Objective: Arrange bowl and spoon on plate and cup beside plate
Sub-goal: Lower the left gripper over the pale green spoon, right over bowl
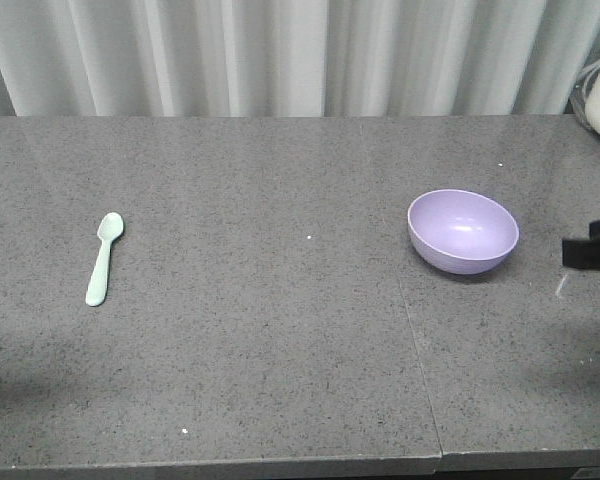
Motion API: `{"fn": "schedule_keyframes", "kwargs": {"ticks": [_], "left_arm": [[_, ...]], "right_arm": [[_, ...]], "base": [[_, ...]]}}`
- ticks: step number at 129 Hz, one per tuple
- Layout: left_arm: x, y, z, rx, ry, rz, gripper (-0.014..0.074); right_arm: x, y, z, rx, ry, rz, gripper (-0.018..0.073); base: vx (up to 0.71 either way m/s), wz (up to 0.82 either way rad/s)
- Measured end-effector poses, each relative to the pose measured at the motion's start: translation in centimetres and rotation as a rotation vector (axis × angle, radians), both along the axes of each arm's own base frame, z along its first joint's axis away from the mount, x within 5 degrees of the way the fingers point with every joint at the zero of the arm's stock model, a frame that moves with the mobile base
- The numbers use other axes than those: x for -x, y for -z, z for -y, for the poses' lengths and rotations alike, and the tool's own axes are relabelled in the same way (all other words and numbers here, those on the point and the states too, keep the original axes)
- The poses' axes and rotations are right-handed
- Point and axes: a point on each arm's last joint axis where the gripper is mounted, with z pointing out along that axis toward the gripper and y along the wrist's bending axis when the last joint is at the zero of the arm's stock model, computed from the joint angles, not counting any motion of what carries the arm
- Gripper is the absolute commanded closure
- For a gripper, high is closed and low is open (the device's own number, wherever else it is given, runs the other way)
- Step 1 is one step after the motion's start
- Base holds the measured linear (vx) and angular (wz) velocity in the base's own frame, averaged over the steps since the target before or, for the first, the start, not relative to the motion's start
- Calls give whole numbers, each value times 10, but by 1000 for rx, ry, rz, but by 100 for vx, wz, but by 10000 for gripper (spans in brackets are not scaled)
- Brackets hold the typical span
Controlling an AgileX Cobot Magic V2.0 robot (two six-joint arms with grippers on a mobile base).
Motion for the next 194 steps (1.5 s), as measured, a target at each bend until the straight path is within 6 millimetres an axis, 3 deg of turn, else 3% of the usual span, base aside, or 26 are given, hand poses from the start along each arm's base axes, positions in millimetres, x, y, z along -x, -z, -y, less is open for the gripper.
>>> {"fn": "schedule_keyframes", "kwargs": {"ticks": [25,76,100,115,127,145,164,194], "left_arm": [[-31,9,0,-2,7,-79,603],[-42,22,0,1,7,-130,591],[-45,14,0,0,7,-95,474],[-50,5,0,1,8,-106,311],[-54,3,0,1,9,-151,190],[-61,6,2,34,9,-207,90],[-74,0,6,38,69,-243,90],[-111,-5,12,62,121,-329,94]], "right_arm": [[-6,0,-3,-60,1,-21,568],[-9,1,-3,-68,5,-16,533],[-19,11,-2,-45,6,-57,346],[-23,16,-2,-40,6,-76,197],[-23,16,-2,-39,6,-78,140],[-24,16,-2,-39,6,-77,131],[-25,15,-2,-39,9,-63,141],[-25,15,-2,-39,10,-59,141]], "base": [[0,0],[0,0],[0,0],[0,0],[0,0],[0,0],[0,0],[0,0]]}}
